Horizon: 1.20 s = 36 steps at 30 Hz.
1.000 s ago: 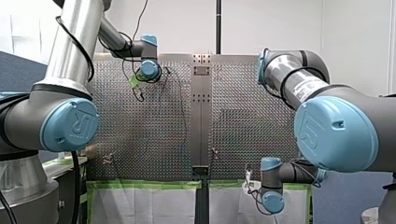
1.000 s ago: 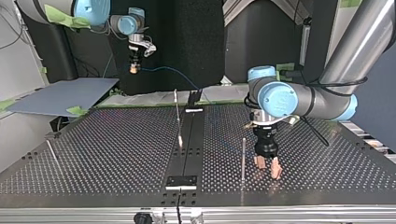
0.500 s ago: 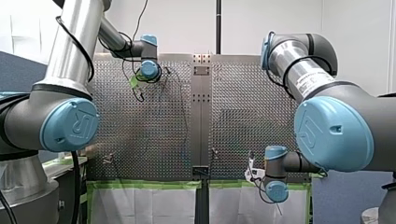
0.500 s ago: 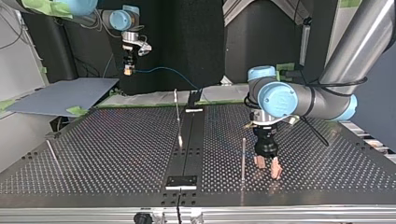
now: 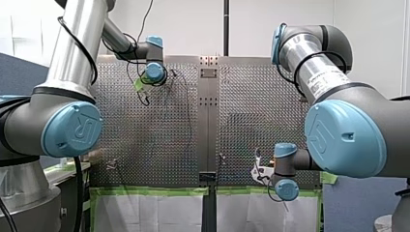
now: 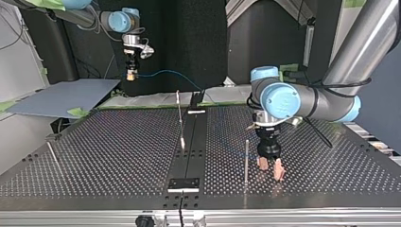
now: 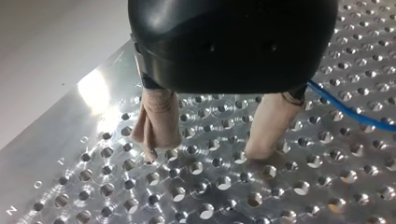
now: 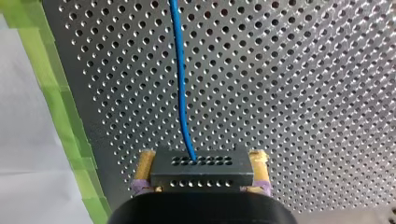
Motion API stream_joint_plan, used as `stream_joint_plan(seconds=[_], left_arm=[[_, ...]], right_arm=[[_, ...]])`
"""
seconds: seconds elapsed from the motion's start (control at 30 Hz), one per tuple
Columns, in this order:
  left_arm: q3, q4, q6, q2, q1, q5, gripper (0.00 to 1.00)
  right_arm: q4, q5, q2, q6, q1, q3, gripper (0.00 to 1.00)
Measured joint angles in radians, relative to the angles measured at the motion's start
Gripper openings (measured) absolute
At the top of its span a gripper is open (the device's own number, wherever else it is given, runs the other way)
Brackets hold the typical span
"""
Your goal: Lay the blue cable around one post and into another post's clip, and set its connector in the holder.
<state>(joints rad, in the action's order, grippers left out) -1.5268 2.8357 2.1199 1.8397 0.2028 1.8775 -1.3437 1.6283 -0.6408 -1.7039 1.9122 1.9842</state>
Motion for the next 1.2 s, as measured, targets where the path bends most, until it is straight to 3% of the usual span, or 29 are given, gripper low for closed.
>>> stream_joint_plan(seconds=[0.3, 0.67, 1.2], left_arm=[[0.000, 0.049, 0.026, 0.000, 0.003, 0.009, 1.00], [0.000, 0.057, 0.124, 0.000, -0.007, -0.082, 1.00], [0.000, 0.074, 0.252, -0.001, -0.011, -0.116, 1.00]], right_arm=[[0.003, -0.004, 0.002, 0.001, 0.001, -0.001, 0.02], [0.006, -0.004, 0.003, 0.007, 0.001, -0.001, 0.02], [0.010, -0.004, 0.003, 0.010, 0.001, -0.001, 0.02]])
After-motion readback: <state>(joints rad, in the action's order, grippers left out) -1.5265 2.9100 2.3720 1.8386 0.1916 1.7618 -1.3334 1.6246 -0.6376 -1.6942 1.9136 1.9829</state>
